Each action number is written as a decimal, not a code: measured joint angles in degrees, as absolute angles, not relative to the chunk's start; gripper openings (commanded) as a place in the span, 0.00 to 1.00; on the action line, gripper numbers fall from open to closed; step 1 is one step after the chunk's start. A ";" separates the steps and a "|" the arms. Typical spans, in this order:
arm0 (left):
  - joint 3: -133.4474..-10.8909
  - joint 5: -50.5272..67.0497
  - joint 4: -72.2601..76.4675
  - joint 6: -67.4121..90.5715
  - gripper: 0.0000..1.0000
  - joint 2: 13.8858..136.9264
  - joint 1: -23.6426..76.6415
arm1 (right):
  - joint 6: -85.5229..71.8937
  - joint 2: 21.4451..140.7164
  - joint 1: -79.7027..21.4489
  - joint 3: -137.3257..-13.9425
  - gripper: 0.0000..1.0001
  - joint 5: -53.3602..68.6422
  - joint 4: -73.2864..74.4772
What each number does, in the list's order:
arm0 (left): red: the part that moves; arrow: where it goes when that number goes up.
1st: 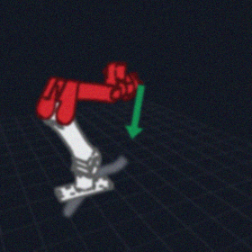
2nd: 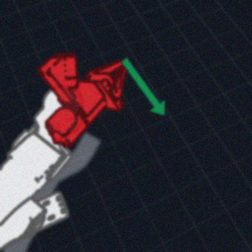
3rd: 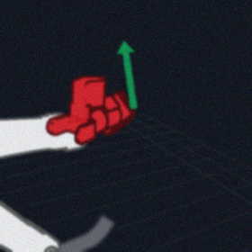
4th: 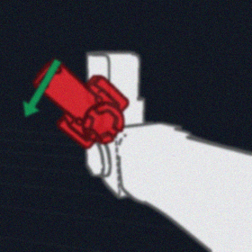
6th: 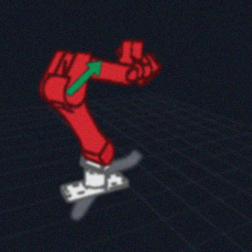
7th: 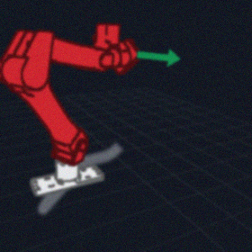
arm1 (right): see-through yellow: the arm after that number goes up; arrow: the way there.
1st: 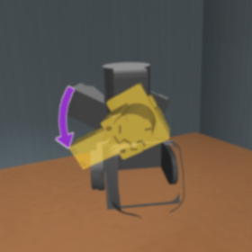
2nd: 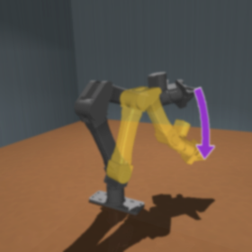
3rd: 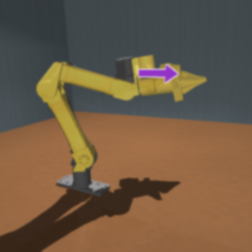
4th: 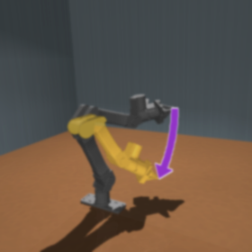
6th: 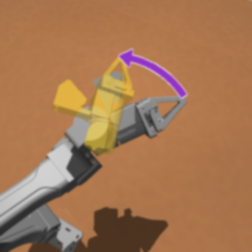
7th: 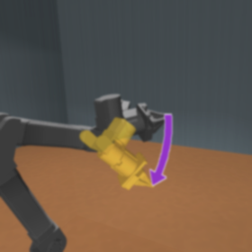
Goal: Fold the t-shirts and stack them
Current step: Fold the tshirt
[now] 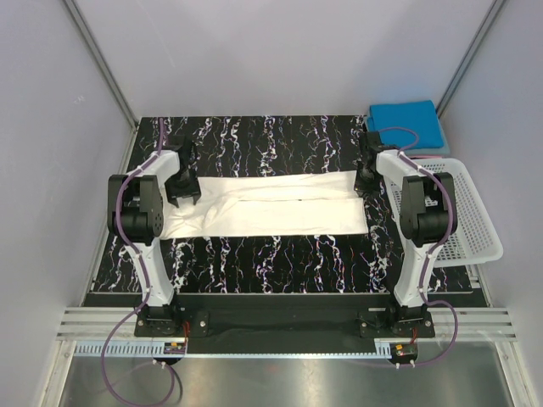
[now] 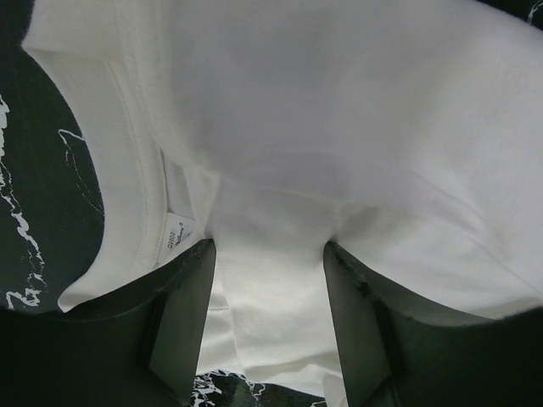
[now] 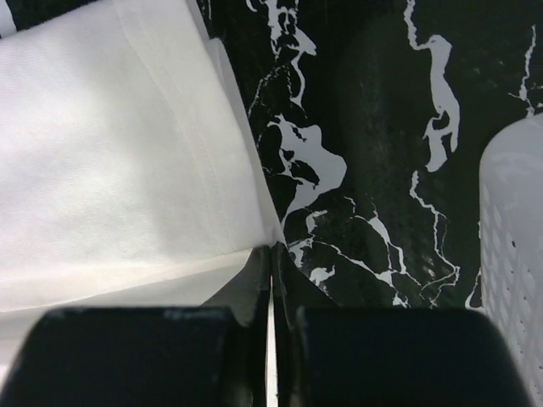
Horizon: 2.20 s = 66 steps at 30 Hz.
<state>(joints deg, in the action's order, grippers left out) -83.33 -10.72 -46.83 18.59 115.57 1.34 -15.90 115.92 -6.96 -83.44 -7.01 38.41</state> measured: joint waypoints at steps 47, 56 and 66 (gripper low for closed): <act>-101.67 -6.02 -43.86 18.22 0.61 127.61 0.80 | -20.03 127.28 -5.67 -100.09 0.26 -1.67 38.79; -100.95 -2.81 -41.74 16.51 0.63 126.48 1.06 | -19.97 127.42 -4.38 -100.92 0.29 -2.02 38.87; -84.51 -2.04 -41.10 13.98 0.62 107.57 5.65 | -19.97 119.04 -6.24 -100.07 0.33 2.63 39.77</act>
